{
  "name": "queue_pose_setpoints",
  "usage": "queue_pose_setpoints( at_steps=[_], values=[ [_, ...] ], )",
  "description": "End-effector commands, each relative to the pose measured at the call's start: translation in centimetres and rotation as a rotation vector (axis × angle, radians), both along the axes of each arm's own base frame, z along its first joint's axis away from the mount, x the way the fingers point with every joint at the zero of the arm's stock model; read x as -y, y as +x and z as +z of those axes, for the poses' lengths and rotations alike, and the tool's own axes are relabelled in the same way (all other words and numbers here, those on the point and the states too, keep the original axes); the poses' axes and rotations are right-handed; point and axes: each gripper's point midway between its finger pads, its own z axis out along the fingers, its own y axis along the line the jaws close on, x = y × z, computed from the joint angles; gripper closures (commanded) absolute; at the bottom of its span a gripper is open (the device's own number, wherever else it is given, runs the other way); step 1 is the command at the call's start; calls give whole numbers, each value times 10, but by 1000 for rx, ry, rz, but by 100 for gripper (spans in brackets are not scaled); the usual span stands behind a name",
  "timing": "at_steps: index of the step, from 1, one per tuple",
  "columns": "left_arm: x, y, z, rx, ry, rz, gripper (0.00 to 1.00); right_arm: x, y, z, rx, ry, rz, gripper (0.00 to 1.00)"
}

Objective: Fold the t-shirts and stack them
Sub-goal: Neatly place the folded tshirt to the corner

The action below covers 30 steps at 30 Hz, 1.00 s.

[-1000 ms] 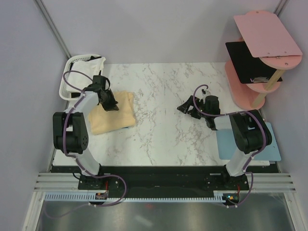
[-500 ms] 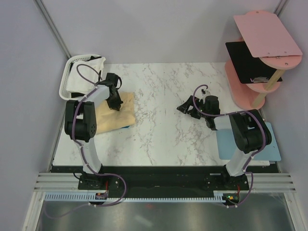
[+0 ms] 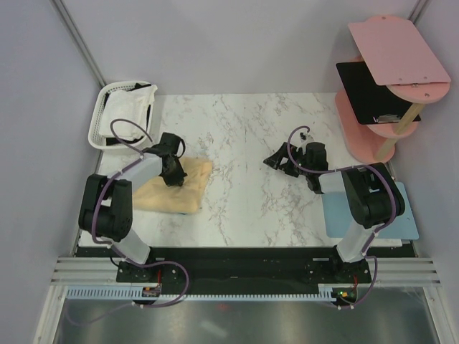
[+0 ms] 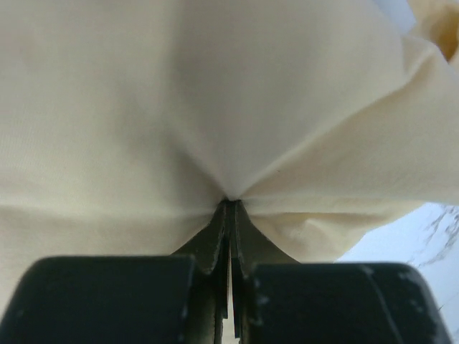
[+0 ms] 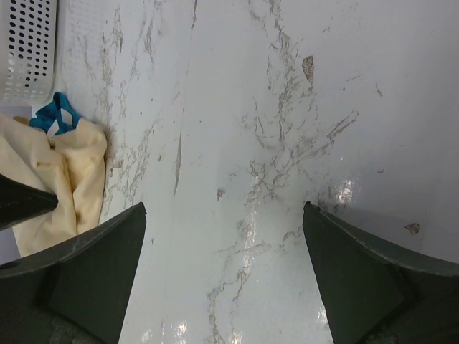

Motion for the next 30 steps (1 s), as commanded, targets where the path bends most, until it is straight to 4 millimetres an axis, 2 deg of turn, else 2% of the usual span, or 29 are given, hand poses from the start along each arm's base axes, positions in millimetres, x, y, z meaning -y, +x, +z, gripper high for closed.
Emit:
queue_pose_setpoints(
  at_steps=[1, 3, 6, 11, 14, 17, 18, 20, 21, 22, 23, 24, 25, 26, 27, 28, 29, 30],
  values=[
    [7, -90, -20, -204, -37, 27, 98, 3, -33, -39, -164, -40, 13, 2],
    [9, -99, -17, -191, -40, 11, 98, 3, -34, -40, -168, -39, 15, 2],
    [15, -88, 12, -76, -55, -37, 98, 2, -35, -39, -166, -32, 17, 2],
    [20, -61, 81, 181, -85, -71, 98, -10, -36, -28, -133, -70, 65, 2],
    [26, -51, 108, 271, -109, -119, 98, -25, -36, -12, -97, -101, 108, 2],
    [37, -53, 113, 270, -161, -170, 98, -51, -37, 12, -50, -86, 178, 16],
    [39, -54, 112, 266, -172, -165, 98, -63, -34, 25, -22, -65, 206, 48],
    [37, -61, 102, 240, -180, -139, 98, -85, -37, 42, -1, -36, 262, 93],
    [36, -63, 100, 237, -183, -129, 98, -97, -31, 60, 36, -19, 284, 100],
    [33, -67, 92, 219, -175, -117, 98, -113, -36, 67, 47, -13, 325, 100],
    [30, -68, 89, 211, -167, -97, 98, -129, -31, 86, 81, 14, 363, 100],
    [27, -67, 86, 207, -160, -89, 98, -141, -34, 94, 90, 29, 400, 100],
    [25, -66, 82, 196, -161, -82, 98, -161, -43, 100, 94, 45, 460, 100],
    [19, -62, 81, 197, -165, -62, 98, -177, -42, 110, 110, 65, 494, 100],
    [24, -53, 85, 226, -211, -78, 98, -189, -48, 116, 107, 89, 532, 100],
    [14, -46, 82, 232, -227, -38, 98, -207, -59, 113, 100, 103, 583, 100],
    [10, -40, 82, 251, -258, -31, 98, -220, -64, 122, 116, 122, 615, 100],
    [18, -29, 91, 302, -360, -63, 98, -235, -80, 123, 105, 140, 667, 100]
  ],
)
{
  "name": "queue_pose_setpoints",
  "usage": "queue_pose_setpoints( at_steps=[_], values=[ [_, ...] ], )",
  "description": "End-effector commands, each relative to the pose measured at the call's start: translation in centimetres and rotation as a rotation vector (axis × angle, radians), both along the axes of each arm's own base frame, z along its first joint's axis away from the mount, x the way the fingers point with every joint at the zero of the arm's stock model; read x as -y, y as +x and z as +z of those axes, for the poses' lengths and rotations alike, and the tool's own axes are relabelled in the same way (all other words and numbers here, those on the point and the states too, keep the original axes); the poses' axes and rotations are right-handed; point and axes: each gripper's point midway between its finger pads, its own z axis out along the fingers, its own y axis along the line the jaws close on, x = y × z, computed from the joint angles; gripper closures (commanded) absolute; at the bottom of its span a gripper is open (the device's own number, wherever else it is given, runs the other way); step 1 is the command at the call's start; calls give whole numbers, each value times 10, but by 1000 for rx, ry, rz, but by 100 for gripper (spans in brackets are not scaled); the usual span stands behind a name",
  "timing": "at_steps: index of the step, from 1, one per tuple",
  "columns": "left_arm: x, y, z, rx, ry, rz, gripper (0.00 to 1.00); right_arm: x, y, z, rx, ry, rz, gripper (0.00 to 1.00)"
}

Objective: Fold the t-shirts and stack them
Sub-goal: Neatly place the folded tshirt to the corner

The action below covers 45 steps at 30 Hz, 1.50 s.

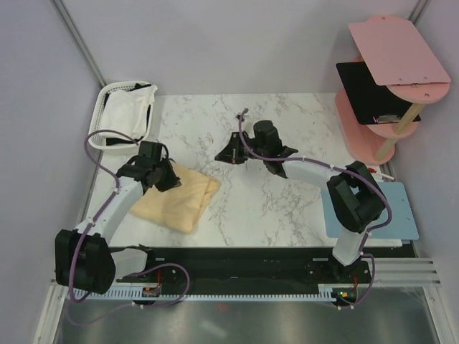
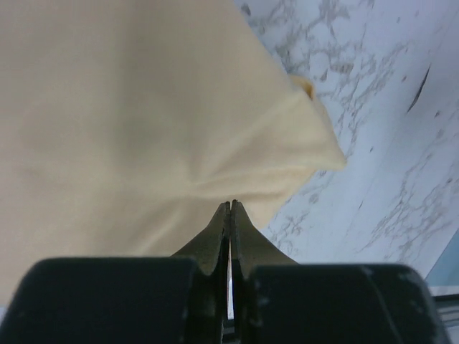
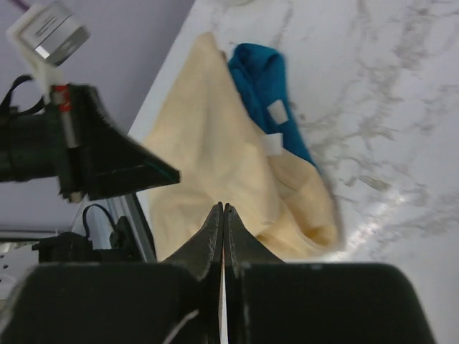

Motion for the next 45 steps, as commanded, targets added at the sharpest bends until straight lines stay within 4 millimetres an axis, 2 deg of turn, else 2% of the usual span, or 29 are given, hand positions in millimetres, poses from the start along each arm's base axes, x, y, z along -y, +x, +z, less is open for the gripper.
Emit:
queue_pose_setpoints(
  at_steps=[1, 2, 3, 4, 5, 7, 8, 9, 10, 12, 13, 14, 18, 21, 23, 24, 25, 29, 34, 35, 36, 45],
  values=[
    [-18, 41, 6, 115, -234, 46, 98, -64, -50, 14, -26, 70, 235, 100],
    [-25, 48, 7, 138, -294, 55, 98, -72, -58, 9, -41, 73, 265, 100],
    [-20, 58, 16, 187, -386, 9, 98, -83, -75, 5, -54, 77, 308, 100],
    [-31, 63, 14, 199, -419, 31, 98, -91, -87, 3, -80, 101, 353, 100],
    [-32, 67, 3, 167, -459, 26, 98, -94, -98, -4, -104, 104, 379, 100],
    [-28, 78, 8, 197, -561, -14, 98, -107, -125, -9, -137, 129, 449, 100],
    [-25, 80, -3, 168, -606, -15, 98, -108, -136, -15, -153, 132, 469, 100],
    [-19, 80, -3, 161, -652, -38, 98, -115, -147, -12, -146, 157, 500, 100],
    [-20, 86, -5, 171, -665, -36, 98, -116, -155, -16, -180, 169, 512, 100],
    [-20, 87, -22, 126, -681, -18, 98, -120, -170, -18, -197, 199, 549, 100],
    [-20, 88, -27, 113, -685, -9, 98, -120, -176, -25, -234, 196, 557, 100],
    [-21, 88, -37, 87, -684, 9, 98, -121, -180, -29, -242, 194, 563, 100],
    [-24, 91, -52, 61, -675, 34, 98, -131, -196, -37, -259, 197, 582, 100],
    [-25, 93, -56, 57, -674, 39, 98, -141, -199, -43, -275, 208, 578, 100],
    [-25, 94, -56, 55, -676, 41, 98, -150, -203, -41, -279, 224, 583, 100],
    [-25, 95, -56, 56, -676, 41, 98, -153, -206, -49, -295, 216, 588, 100],
    [-26, 96, -56, 56, -677, 42, 98, -157, -207, -49, -298, 220, 591, 100],
    [-26, 98, -59, 52, -676, 42, 98, -169, -236, -66, -344, 189, 634, 100],
    [-26, 98, -62, 43, -676, 47, 98, -170, -260, -99, -410, 141, 637, 100],
    [-27, 98, -64, 39, -675, 51, 98, -171, -264, -98, -404, 159, 643, 100],
    [-27, 98, -63, 40, -676, 49, 98, -168, -266, -106, -433, 150, 630, 100],
    [-28, 96, -65, 35, -665, 53, 98, -166, -264, -124, -439, 91, 612, 100]
  ],
)
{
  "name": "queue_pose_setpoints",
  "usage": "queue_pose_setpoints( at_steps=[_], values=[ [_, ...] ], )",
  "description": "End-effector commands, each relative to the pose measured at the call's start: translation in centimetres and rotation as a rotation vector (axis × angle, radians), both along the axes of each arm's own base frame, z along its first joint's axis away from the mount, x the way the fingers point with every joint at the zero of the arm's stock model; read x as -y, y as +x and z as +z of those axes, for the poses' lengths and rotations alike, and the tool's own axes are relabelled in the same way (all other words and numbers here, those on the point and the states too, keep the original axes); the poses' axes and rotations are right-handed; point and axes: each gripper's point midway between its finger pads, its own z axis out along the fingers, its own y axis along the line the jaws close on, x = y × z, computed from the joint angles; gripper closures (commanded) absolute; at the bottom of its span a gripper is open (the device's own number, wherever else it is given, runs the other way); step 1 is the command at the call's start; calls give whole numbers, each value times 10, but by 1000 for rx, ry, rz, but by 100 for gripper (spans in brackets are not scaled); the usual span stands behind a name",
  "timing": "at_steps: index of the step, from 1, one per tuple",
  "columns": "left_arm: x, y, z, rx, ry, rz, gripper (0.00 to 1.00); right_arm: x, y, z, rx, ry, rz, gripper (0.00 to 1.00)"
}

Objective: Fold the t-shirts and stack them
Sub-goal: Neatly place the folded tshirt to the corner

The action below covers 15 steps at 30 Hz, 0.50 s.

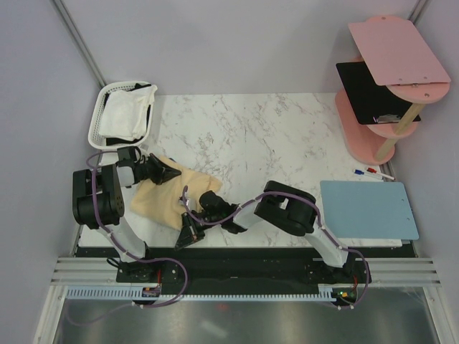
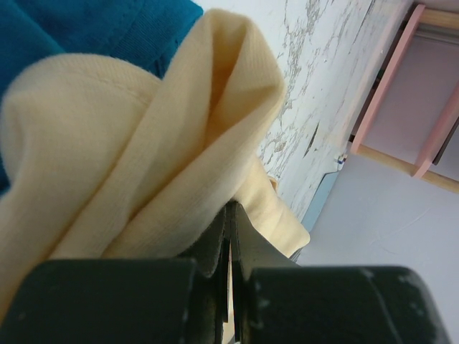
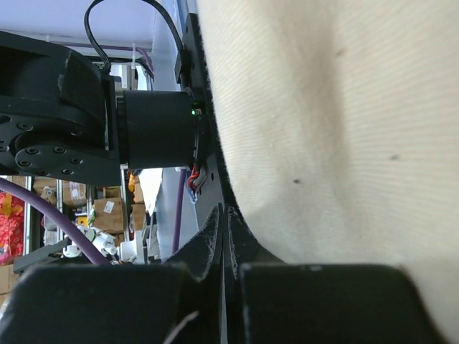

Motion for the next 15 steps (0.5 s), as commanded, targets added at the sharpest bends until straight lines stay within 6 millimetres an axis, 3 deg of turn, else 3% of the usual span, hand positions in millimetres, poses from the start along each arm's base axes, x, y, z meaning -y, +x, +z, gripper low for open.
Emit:
queue_pose_setpoints(
  at_steps=[1, 2, 8, 12, 13, 15],
  values=[
    [-4, 9, 3, 22, 2, 13, 98, -7, 8, -5, 28, 3, -11, 100],
    [-4, 9, 3, 19, 4, 13, 98, -5, 7, -15, 4, -31, -3, 100],
    [-3, 8, 4, 22, -2, 5, 98, -8, 8, -14, -39, -22, -2, 100],
    [-2, 10, 15, 51, -6, -5, 98, -7, 18, -2, 96, -51, 2, 100],
    [-1, 10, 22, 73, -4, -11, 98, -2, 21, -8, 111, -116, -14, 100],
    [-1, 10, 31, 97, 1, -13, 98, -4, 30, 14, 222, -101, -11, 100]
  ],
)
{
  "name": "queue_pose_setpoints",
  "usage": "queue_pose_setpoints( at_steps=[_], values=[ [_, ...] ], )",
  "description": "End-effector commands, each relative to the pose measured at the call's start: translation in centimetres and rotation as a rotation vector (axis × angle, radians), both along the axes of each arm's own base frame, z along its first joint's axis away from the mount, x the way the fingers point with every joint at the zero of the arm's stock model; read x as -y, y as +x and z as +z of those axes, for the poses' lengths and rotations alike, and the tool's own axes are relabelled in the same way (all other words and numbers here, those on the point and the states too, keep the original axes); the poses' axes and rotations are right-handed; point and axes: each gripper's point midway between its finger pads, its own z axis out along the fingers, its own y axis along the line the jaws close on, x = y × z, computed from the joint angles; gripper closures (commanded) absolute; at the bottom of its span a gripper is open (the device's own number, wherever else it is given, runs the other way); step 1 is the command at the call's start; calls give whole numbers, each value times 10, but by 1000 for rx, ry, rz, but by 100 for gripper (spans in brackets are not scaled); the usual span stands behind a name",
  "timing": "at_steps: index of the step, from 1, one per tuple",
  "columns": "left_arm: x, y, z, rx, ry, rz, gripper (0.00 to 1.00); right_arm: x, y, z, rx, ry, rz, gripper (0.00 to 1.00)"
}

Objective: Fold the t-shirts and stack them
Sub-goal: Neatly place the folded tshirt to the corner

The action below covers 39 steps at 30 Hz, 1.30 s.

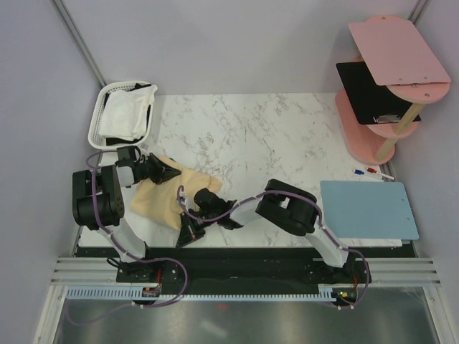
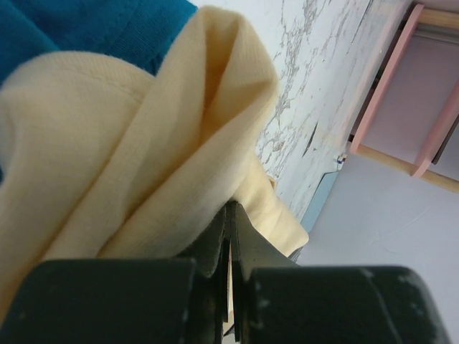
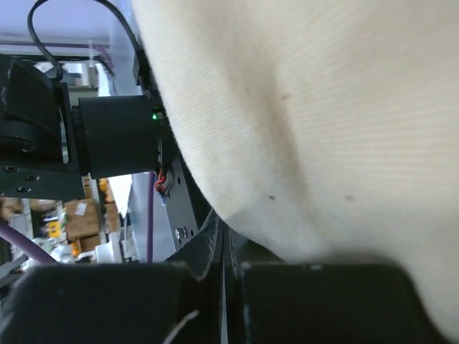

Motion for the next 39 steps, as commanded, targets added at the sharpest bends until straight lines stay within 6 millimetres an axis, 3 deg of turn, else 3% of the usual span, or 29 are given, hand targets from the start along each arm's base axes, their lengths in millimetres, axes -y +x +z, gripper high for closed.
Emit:
queue_pose_setpoints(
  at_steps=[1, 2, 4, 8, 13, 15, 16, 18, 22, 25, 26, 28, 29, 31, 32, 37, 38, 39],
  values=[
    [0, 10, 41, 125, 5, -17, 98, 4, 24, 29, 209, -70, -16, 100],
    [0, 10, 46, 138, 4, -18, 98, 1, 29, 50, 254, -45, -24, 100],
    [3, 9, 61, 174, -3, -34, 98, 5, 37, 59, 294, -60, -35, 100],
    [9, 3, 108, 293, 8, -70, 98, 14, 54, 97, 333, -15, -87, 100],
    [20, -8, 151, 405, 106, -109, 97, 46, 97, 121, 382, -25, -204, 100],
    [31, -18, 161, 432, 171, -145, 92, 62, 119, 114, 412, -78, -261, 100],
    [27, -13, 165, 442, 241, -115, 90, 78, 138, 113, 415, -112, -306, 100],
    [37, -21, 161, 420, 323, -155, 85, 101, 164, 103, 440, -179, -380, 100],
    [57, -26, 152, 407, 445, -204, 72, 180, 226, 78, 469, -413, -550, 100],
    [70, -27, 139, 385, 511, -241, 56, 232, 263, 75, 569, -593, -655, 100],
    [81, -31, 134, 381, 521, -274, 44, 241, 270, 78, 582, -611, -674, 100],
    [85, -29, 128, 368, 582, -286, 35, 266, 286, 76, 591, -656, -709, 98],
    [97, -32, 118, 351, 599, -328, 25, 273, 294, 78, 593, -663, -725, 95],
    [102, -30, 112, 341, 663, -346, 19, 292, 305, 71, 583, -698, -745, 86],
    [115, -35, 103, 328, 681, -391, 14, 297, 308, 69, 572, -702, -751, 72],
    [147, -39, 84, 317, 765, -497, 12, 330, 324, 49, 480, -703, -789, 49],
    [159, -45, 79, 321, 773, -540, 11, 332, 323, 44, 452, -688, -790, 39],
    [165, -44, 73, 314, 789, -560, 11, 339, 328, 43, 437, -680, -812, 34]
  ],
)
